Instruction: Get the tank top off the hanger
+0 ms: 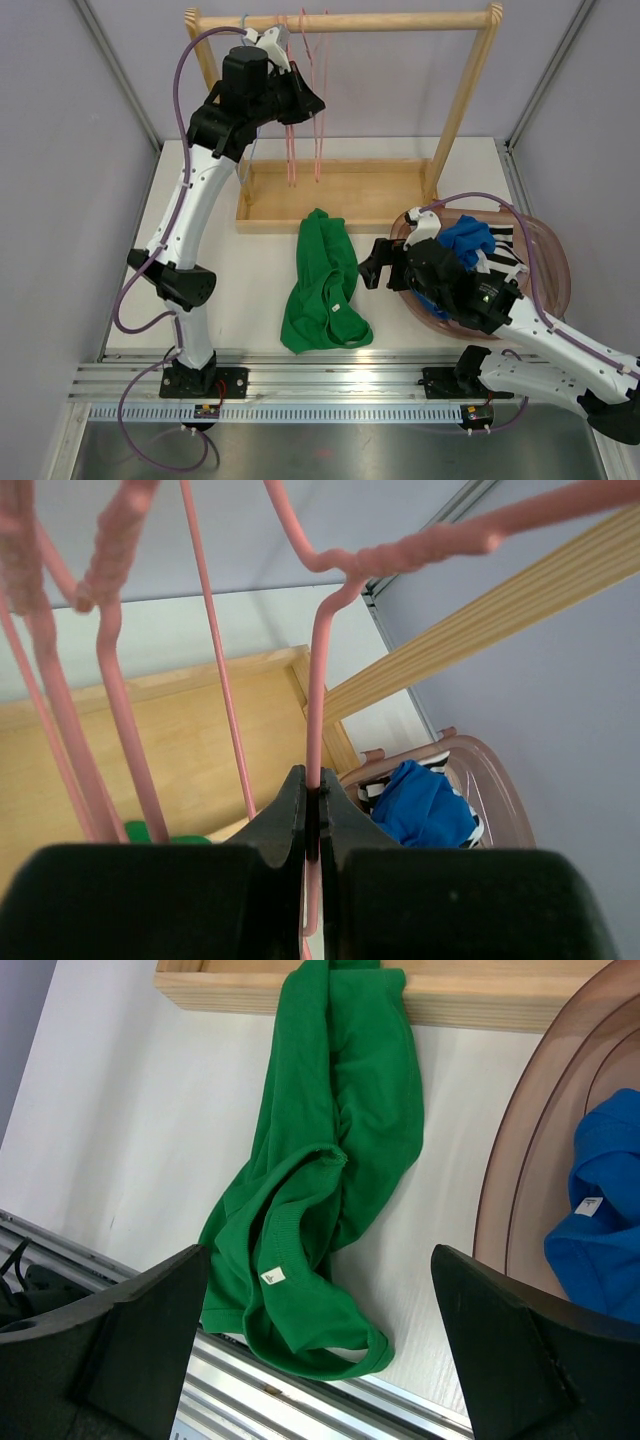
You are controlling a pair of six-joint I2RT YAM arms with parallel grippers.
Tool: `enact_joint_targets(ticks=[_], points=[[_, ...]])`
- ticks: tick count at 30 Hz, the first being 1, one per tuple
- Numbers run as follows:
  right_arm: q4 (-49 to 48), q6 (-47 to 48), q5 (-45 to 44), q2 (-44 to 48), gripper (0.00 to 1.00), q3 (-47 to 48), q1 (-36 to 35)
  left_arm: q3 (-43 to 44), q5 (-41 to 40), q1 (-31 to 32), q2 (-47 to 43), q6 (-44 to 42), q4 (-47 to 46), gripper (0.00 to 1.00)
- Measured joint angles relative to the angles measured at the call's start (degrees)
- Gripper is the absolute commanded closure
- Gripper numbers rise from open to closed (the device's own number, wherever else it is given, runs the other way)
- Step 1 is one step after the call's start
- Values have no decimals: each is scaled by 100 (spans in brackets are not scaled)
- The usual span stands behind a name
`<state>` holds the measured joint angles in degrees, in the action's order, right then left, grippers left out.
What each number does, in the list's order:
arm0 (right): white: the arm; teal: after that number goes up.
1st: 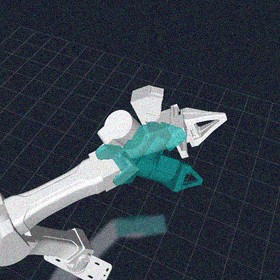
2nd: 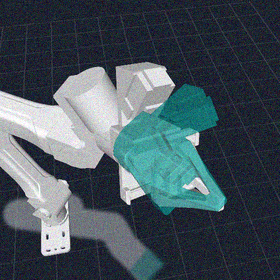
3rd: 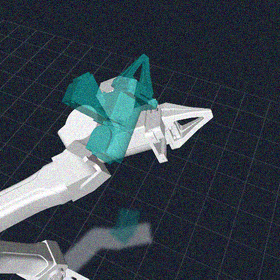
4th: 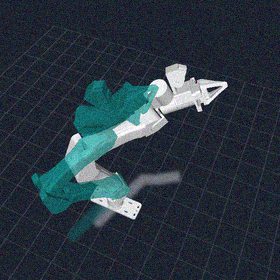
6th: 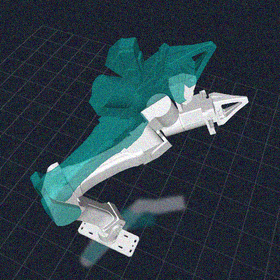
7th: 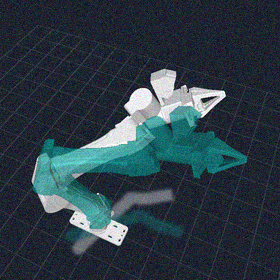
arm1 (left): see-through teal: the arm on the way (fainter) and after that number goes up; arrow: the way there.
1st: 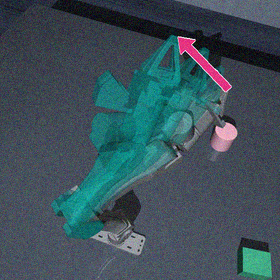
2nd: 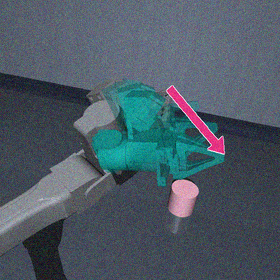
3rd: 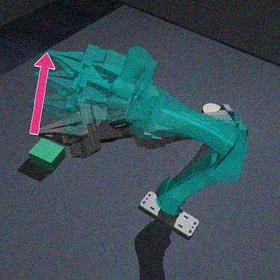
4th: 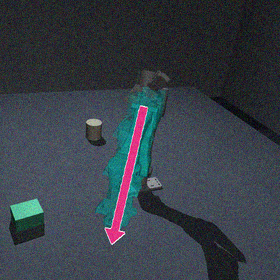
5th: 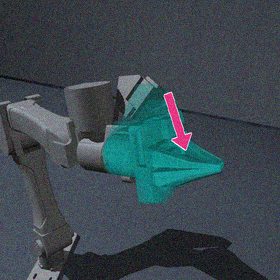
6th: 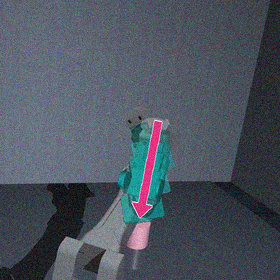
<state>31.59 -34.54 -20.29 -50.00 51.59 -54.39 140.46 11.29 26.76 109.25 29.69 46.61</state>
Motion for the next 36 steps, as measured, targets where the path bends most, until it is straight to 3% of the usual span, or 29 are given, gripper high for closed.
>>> enact_joint_targets(ticks=[6, 10, 15, 16, 17, 26, 36], points=[[-7, 2, 4, 31, 0, -85, 0, 2, -17, -13, 74, 70, 17, 78], [-50, 20, 44, 28, 0, -138, 0, -133, -17, -13, -37, 68, -35, 46], [-175, 72, 166, -160, 1, -144, 0, -234, -17, -11, -297, 57, -20, 31], [-234, 101, 210, -249, 1, -144, 0, -275, -15, -7, -398, 39, -13, 25], [-299, 140, 275, -356, 1, -149, 0, -337, -11, 11, -518, 11, -22, 1], [-706, 345, 761, -1668, 0, -90, -7, -1392, -216, 192, -2210, -317, -20, 1], [-1084, 323, 789, -3469, 1, 354, -11, -3912, -1137, 192, -4732, -555, -24, 1]])
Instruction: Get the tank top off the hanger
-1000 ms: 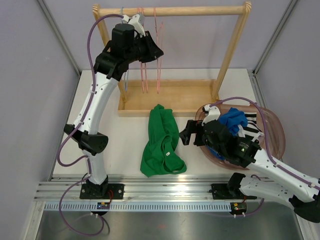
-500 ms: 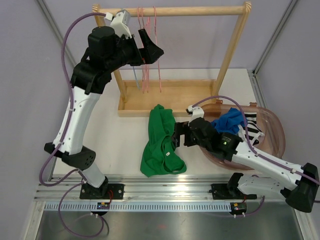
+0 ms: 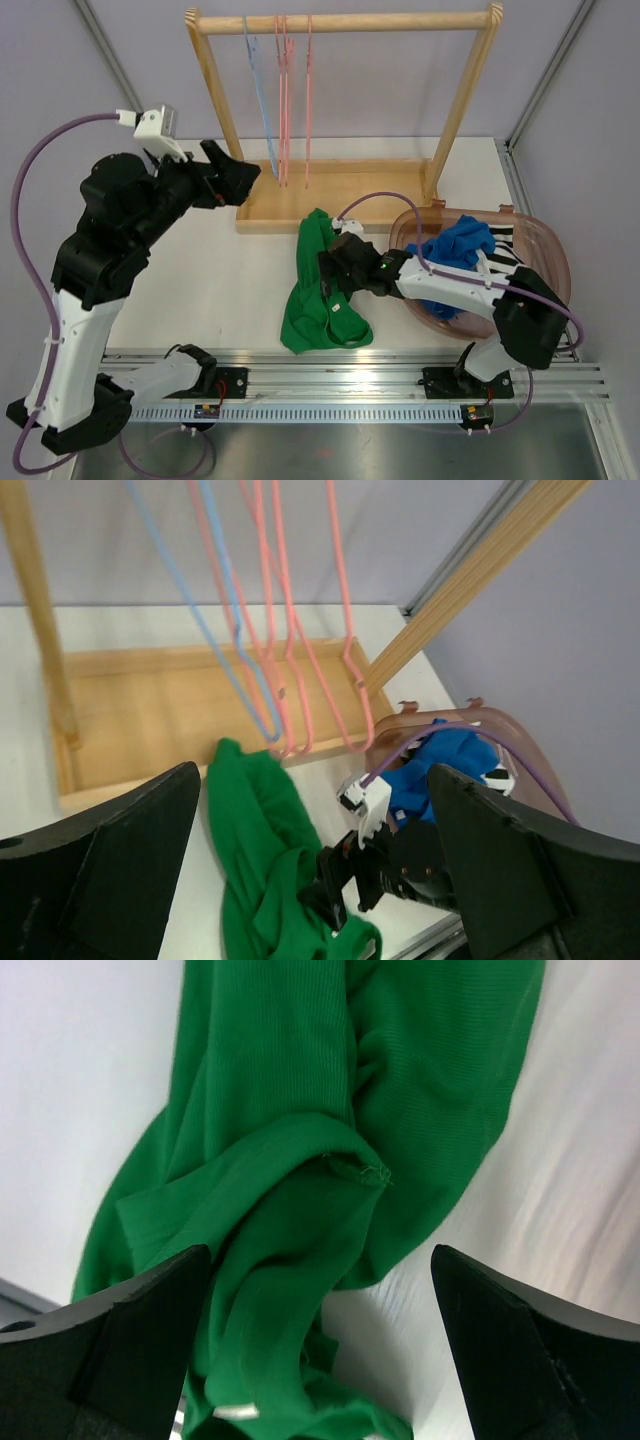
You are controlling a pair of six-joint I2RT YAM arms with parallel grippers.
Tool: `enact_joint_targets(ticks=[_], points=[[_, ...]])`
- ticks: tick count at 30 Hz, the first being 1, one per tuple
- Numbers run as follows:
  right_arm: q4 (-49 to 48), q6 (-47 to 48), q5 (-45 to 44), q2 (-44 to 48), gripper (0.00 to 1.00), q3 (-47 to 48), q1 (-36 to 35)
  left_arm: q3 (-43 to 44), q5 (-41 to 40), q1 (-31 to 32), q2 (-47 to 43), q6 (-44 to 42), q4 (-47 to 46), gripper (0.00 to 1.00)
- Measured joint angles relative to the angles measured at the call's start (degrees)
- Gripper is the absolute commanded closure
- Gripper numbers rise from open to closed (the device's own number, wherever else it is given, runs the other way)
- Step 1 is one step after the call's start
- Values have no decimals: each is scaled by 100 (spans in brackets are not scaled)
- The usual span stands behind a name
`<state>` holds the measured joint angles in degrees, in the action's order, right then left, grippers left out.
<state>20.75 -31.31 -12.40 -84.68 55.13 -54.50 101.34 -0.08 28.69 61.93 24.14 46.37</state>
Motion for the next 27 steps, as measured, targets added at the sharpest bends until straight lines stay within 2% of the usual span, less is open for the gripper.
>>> enact_joint_targets(ticks=[7, 9, 11, 13, 14, 15, 19, 22, 27], points=[[-146, -9, -7, -1360, 1, 426, -24, -1139, -728, 0, -1241, -131, 297, 1], [-188, -24, 2, -1674, 8, 518, -31, -1370, -887, 0, -1532, -195, 417, 1], [-313, -31, 26, -1794, 39, 597, -37, -1641, -1045, 0, -1827, -289, 496, 1], [-518, -37, 138, -1845, 62, 608, -44, -2031, -1200, 0, -2175, -411, 461, 1], [-603, -39, 186, -1851, 87, 603, -57, -2293, -1279, 0, -2365, -494, 367, 1], [-660, -17, 212, -1845, 100, 601, -68, -2618, -1370, 0, -2594, -573, 264, 1], [-686, -20, 131, -1567, 100, 411, -74, -3864, -1805, 0, -3460, -824, -63, 1], [-326, -2, -87, -962, 100, 264, -74, -4612, -2184, -2, -3901, -925, -321, 1], [501, 26, -778, 503, 100, 448, -74, -5023, -2562, -9, -4050, -979, -535, 1]])
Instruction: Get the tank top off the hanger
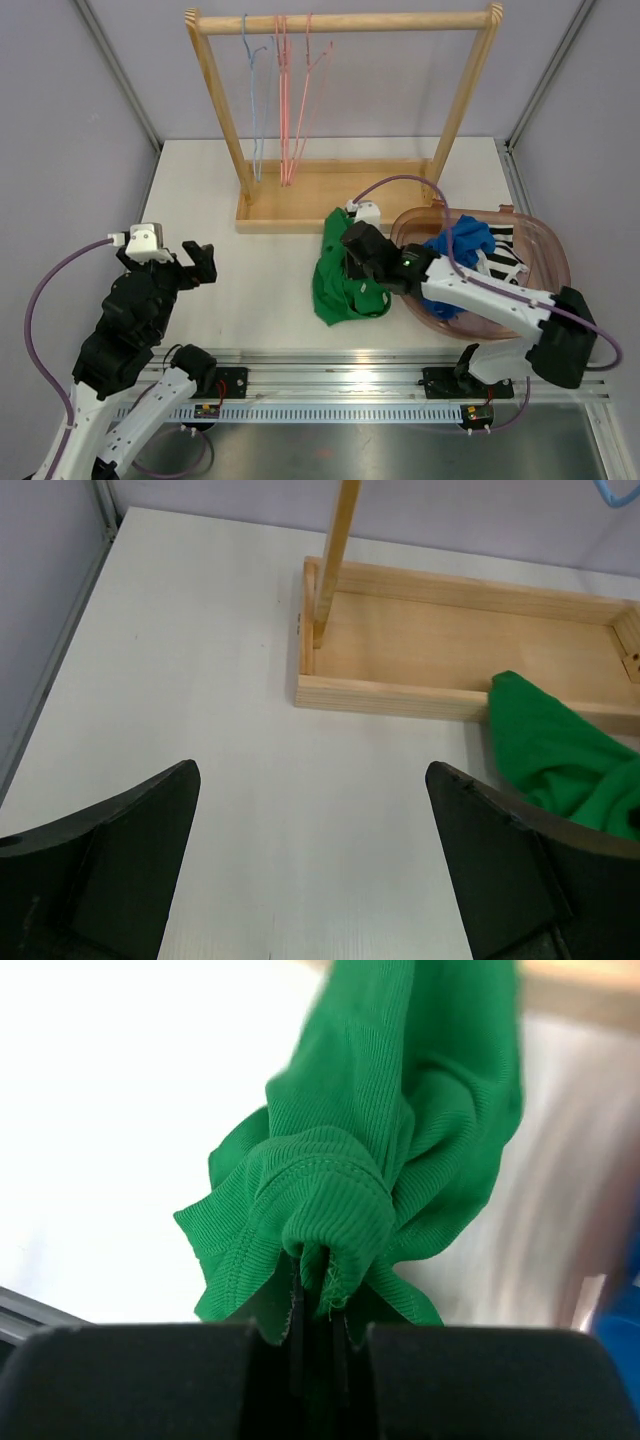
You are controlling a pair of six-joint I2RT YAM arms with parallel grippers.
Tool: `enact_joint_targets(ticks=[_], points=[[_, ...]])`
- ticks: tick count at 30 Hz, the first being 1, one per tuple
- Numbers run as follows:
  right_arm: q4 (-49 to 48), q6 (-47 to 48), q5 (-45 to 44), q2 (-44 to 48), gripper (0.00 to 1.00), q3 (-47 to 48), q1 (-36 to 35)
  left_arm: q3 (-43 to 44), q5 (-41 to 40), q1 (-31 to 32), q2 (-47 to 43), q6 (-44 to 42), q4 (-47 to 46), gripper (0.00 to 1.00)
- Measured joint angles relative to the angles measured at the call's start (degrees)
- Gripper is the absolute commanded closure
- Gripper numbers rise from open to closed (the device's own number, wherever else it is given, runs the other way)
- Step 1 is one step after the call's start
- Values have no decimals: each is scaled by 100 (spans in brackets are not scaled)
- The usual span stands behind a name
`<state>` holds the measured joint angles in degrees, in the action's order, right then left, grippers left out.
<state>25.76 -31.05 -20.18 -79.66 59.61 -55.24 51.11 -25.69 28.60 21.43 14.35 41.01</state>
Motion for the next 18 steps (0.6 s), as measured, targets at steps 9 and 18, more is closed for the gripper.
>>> enact_joint_targets(ticks=[9, 18], points=[[1414, 219, -1425, 1453, 100, 1217, 2, -101, -334, -9, -166, -4, -227, 1], [3082, 114, -3034, 1700, 100, 2216, 315, -111, -435, -24, -212, -4, -269, 1]])
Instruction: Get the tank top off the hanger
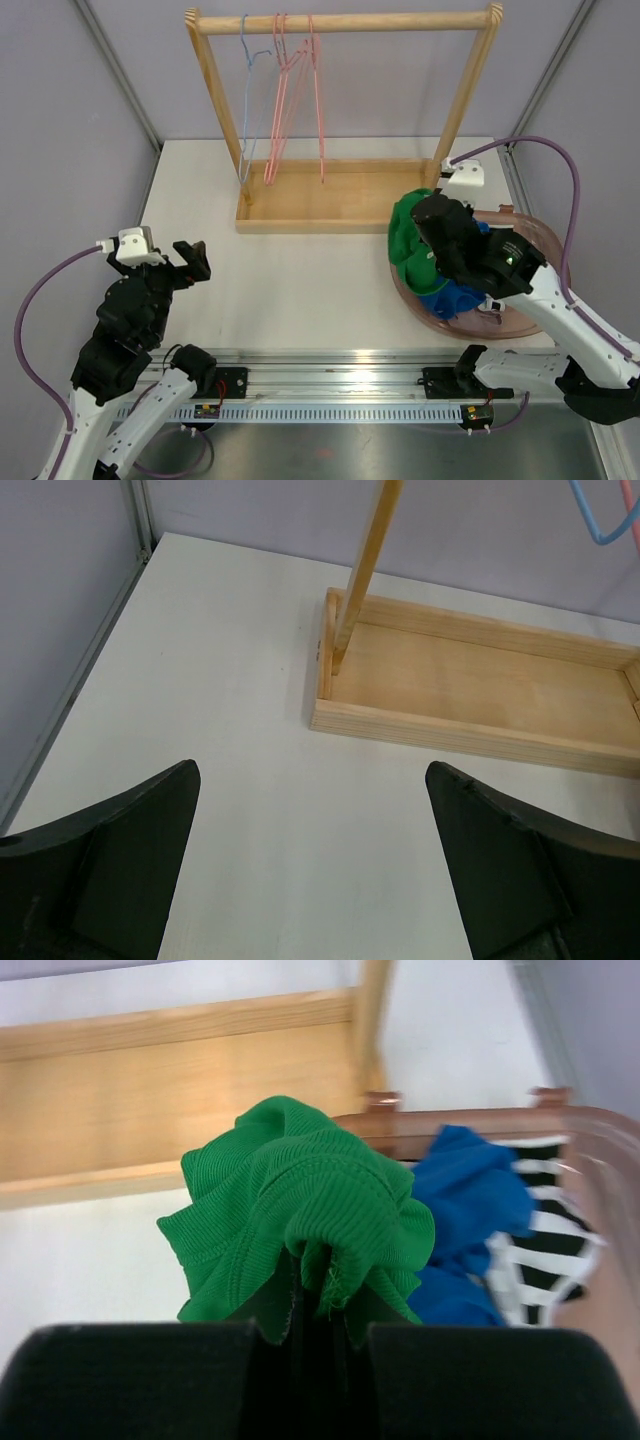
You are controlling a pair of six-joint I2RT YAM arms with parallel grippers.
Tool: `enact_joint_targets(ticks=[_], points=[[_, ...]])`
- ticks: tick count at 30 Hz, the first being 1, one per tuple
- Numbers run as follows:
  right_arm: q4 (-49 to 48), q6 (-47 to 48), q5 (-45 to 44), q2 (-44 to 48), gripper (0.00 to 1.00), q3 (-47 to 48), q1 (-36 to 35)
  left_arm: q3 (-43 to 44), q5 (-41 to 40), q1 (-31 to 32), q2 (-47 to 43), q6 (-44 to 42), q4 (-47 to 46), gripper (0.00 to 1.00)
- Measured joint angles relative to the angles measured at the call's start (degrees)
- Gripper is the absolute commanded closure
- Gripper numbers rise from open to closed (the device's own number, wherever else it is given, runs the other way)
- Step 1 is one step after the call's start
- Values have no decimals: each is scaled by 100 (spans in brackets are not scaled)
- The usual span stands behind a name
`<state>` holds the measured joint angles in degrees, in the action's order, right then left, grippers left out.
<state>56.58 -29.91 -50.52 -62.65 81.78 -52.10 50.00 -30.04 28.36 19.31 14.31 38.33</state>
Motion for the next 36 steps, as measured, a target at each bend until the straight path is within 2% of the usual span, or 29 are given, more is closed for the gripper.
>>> enact_joint_targets(ticks=[2, 5, 9, 12, 18, 23, 27, 28, 31, 34, 36], points=[[284, -33, -127, 70, 100, -15, 428, 0, -7, -28, -17, 0, -7, 1], [376, 50, -146, 173, 100, -212, 1589, 0, -13, -76, -22, 0, -50, 1], [164, 201, 271, 173, 100, -844, 2916, 0, -17, -120, -22, 2, -70, 1], [-251, 212, 1051, -201, 100, -1467, 3585, 0, -26, -153, -22, 2, -70, 1], [-1545, 96, 2841, -1541, 100, -2695, 4411, 0, -199, -173, -39, 4, -57, 1], [-2356, 46, 3484, -1700, 100, -2962, 4627, 0, -348, -184, -212, 7, -57, 1], [-2583, 103, 3823, -1596, 78, -3075, 4649, 2, -468, -186, -271, 9, -52, 1], [-2583, 162, 3934, -1526, 65, -3082, 4653, 2, -494, -188, -271, 13, -52, 1], [-2496, 317, 4280, -1270, 52, -3086, 4651, 11, -568, -247, -262, 55, -28, 1], [-2345, 459, 4660, -1036, 46, -3080, 4651, 17, -581, -415, -225, 79, -26, 1], [-2227, 518, 4802, -962, 30, -3056, 4647, 17, -549, -595, -177, 94, -26, 1]])
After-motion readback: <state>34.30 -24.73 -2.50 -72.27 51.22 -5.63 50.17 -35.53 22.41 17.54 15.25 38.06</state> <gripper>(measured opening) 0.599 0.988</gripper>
